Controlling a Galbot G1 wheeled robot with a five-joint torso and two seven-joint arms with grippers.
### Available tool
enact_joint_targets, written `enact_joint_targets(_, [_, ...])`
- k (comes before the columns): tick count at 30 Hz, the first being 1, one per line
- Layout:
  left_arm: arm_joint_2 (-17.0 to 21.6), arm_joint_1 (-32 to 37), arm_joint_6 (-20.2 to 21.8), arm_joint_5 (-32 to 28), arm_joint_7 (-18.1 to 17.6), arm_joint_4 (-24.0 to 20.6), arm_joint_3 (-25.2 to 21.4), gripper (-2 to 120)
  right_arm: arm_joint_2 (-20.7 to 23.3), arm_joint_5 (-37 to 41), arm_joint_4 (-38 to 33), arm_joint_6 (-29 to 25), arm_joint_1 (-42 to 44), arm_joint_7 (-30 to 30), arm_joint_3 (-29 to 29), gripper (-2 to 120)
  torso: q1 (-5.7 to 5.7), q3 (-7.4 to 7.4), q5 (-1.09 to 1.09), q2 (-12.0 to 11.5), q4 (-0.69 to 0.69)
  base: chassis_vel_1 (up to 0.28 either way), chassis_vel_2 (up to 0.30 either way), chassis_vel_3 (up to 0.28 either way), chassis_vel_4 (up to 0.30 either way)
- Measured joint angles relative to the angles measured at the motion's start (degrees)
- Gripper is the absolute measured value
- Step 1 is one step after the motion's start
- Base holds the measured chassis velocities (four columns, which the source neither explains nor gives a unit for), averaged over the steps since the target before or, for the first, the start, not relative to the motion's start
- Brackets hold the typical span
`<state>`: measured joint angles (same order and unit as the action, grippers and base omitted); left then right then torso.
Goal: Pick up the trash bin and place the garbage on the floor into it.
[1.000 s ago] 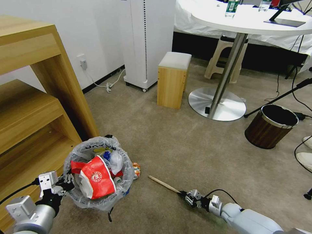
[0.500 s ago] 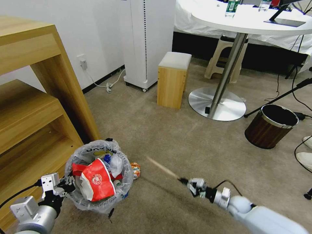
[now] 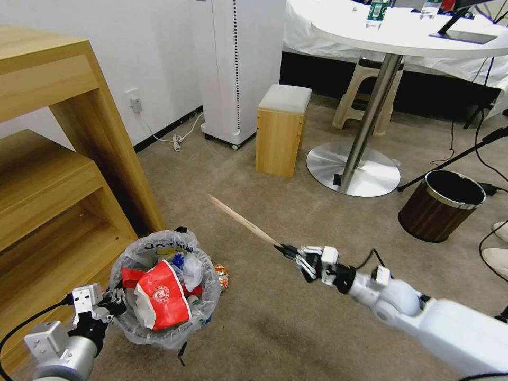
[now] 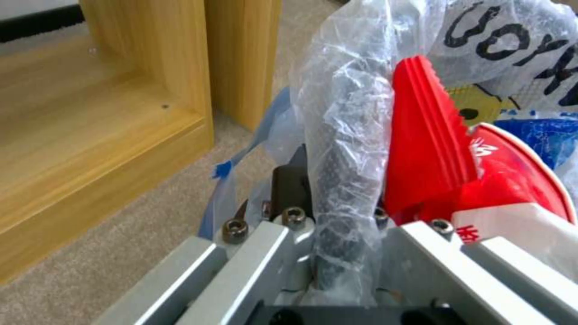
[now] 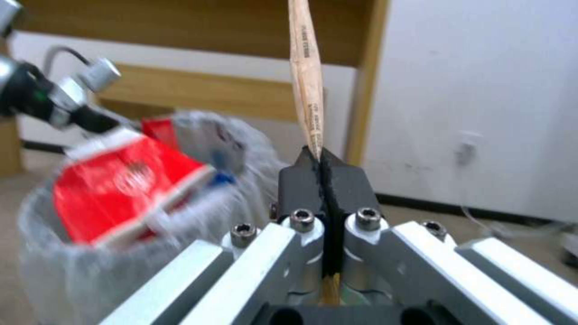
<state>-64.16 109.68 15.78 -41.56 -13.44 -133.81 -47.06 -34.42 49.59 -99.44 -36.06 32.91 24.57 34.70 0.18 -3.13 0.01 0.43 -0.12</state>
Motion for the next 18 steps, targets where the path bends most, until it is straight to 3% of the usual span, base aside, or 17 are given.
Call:
enact_joint_targets(5, [-0.2, 0.4, 0.1, 0.1, 0.0, -0.6, -0.3, 1, -2.4, 0.6, 0.1, 0.2, -5.5, -0.2, 5.7, 0, 0.00, 0.00, -0.02, 0.0, -0.02, 0.000, 0.000, 0.000, 0.000])
enact_joint_targets(11, [-0.9, 0.6, 0.2, 0.2, 0.0, -1.8, -0.4, 1, -8.7, 2.0, 2.7, 0.2, -17.9, -0.7, 16.4, 0, 0.00, 0.00, -0.02, 0.0, -0.01, 0.000, 0.000, 0.000, 0.000])
enact_joint_targets(18, [-1.1, 0.8, 0.4, 0.1, 0.0, -2.5, -0.8, 1, -13.9, 2.6, 6.3, 0.2, -23.5, -0.5, 22.5, 0, 0.00, -0.01, -0.02, 0.0, -0.01, 0.000, 0.000, 0.000, 0.000])
